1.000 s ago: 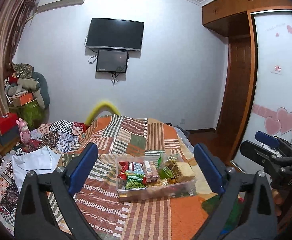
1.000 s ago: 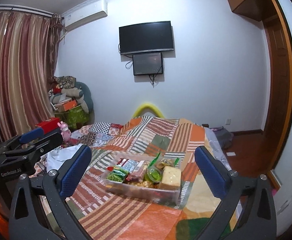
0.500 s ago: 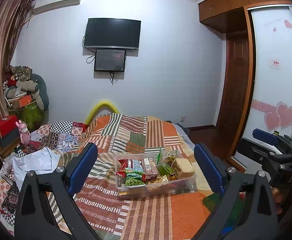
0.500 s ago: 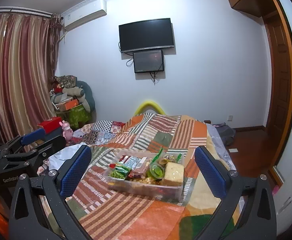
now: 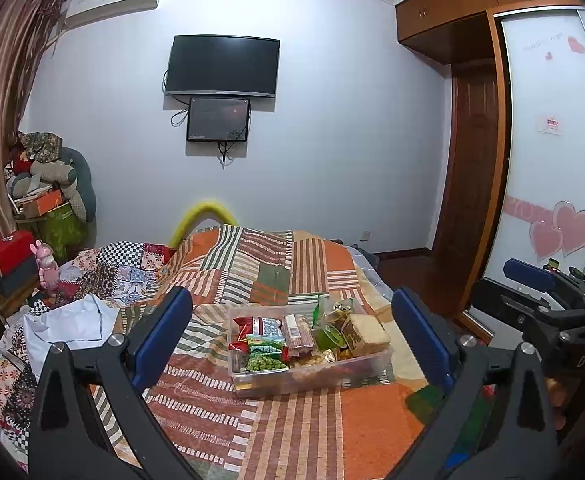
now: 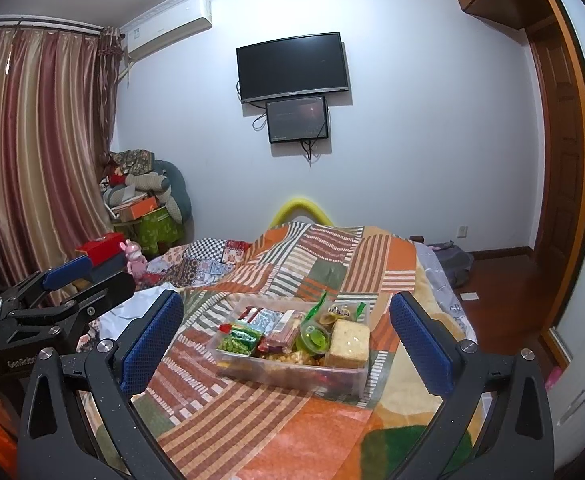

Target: Organize snacks

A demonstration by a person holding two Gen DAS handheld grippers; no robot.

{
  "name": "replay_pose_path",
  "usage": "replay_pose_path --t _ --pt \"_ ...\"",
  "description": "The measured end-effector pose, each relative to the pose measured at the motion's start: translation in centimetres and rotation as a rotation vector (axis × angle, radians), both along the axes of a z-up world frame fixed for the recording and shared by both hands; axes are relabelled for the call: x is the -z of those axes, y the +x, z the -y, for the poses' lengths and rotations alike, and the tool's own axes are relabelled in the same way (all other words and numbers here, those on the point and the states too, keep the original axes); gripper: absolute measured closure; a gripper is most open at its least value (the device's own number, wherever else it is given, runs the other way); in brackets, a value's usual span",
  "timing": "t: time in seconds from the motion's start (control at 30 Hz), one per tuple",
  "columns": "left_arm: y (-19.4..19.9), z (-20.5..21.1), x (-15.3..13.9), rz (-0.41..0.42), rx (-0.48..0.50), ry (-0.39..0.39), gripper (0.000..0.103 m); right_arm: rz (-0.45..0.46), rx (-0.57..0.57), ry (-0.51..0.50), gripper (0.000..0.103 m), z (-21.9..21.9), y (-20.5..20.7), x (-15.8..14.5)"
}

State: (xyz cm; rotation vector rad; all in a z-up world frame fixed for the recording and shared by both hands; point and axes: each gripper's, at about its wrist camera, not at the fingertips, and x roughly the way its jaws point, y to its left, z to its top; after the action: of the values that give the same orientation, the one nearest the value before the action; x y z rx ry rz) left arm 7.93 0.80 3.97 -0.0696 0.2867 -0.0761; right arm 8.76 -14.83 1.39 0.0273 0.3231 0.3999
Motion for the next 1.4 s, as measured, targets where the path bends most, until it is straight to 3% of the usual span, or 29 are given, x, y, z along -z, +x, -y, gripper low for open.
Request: replay_pose_path --t 1.4 --pt "0.18 0.59 0.05 -0.005 0.041 0.008 0.000 -0.004 0.006 0.015 0.000 0.52 -0.12 -0.34"
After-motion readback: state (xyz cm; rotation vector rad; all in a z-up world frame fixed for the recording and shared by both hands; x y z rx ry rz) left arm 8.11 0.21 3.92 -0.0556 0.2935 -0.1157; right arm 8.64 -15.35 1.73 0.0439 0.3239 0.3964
